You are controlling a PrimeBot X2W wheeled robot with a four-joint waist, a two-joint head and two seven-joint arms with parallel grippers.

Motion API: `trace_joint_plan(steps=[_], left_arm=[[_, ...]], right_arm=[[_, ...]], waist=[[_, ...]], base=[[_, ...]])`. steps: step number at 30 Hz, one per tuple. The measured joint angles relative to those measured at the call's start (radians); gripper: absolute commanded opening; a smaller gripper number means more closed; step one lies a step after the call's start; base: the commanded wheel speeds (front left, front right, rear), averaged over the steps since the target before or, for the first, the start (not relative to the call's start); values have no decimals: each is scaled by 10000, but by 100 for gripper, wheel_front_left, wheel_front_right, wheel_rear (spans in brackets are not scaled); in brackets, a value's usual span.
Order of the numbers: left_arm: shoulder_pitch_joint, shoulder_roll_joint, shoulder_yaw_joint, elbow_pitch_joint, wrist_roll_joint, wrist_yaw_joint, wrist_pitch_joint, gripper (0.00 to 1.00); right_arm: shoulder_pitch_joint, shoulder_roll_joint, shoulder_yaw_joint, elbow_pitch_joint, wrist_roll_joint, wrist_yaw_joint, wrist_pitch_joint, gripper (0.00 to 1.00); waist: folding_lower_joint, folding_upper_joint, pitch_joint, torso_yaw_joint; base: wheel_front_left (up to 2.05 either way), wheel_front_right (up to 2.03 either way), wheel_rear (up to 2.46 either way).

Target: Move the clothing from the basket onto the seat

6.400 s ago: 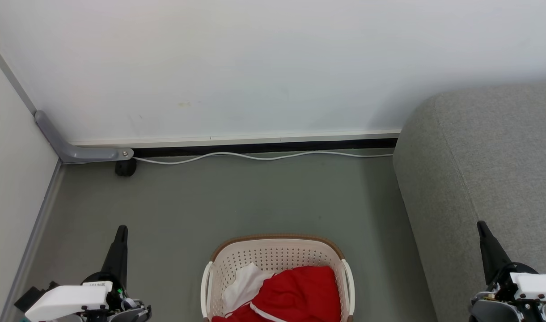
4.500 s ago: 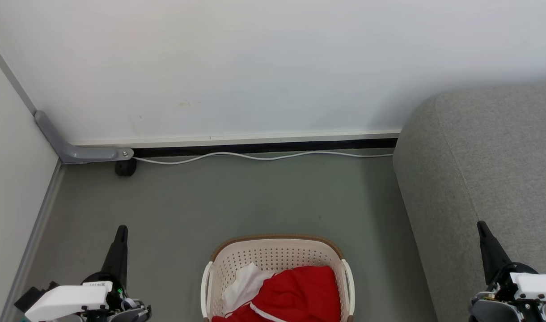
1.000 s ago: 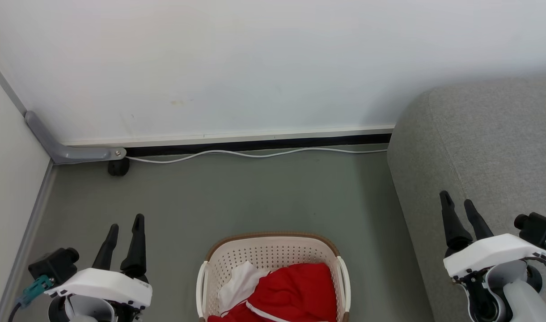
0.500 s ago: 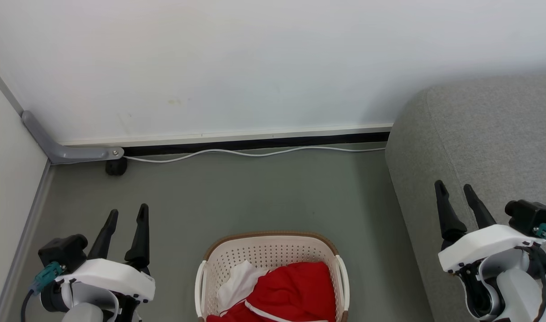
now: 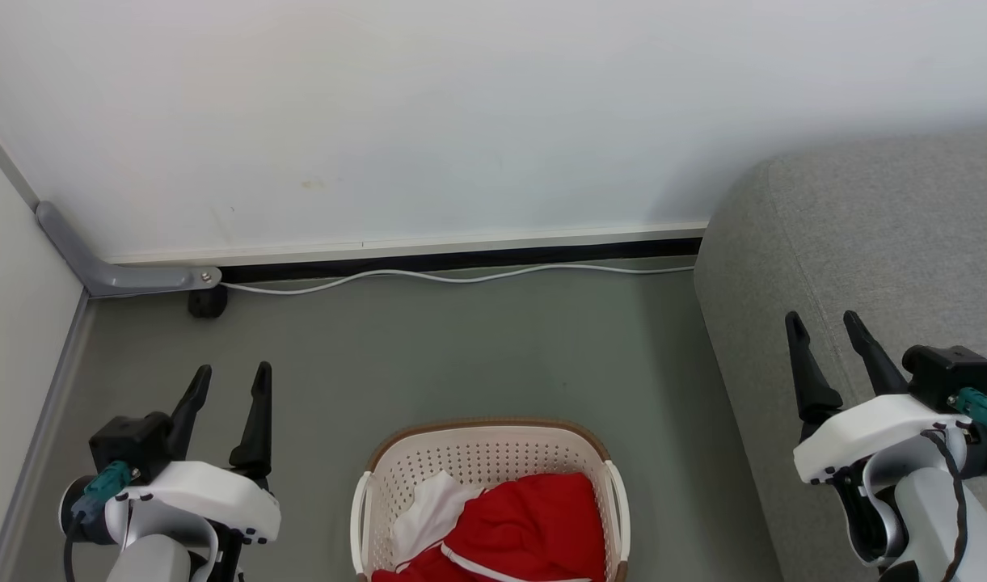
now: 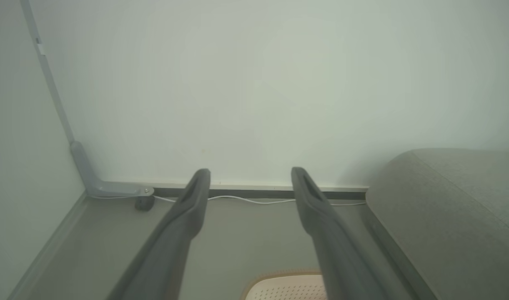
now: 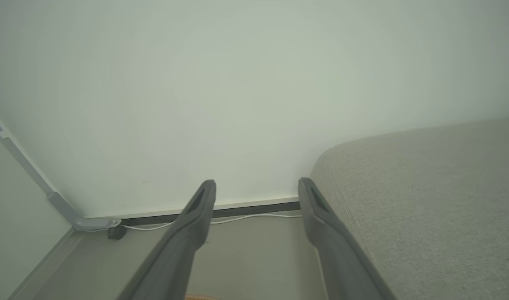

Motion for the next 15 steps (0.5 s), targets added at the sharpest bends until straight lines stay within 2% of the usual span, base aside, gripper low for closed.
trace_joint_plan(steps=[9, 15], left_arm=[[-111, 12, 46, 98, 1055, -2, -240, 100], [-111, 12, 44, 104, 1145, -4, -240, 100]], right_arm=[[-232, -67, -17, 104, -1120, 0, -263, 100], [-280, -59, -123, 102, -1206, 0, -267, 100]], waist=[[-1, 0, -7, -46], [0, 0, -2, -63]], base=[[0, 0, 0], [0, 0, 0]])
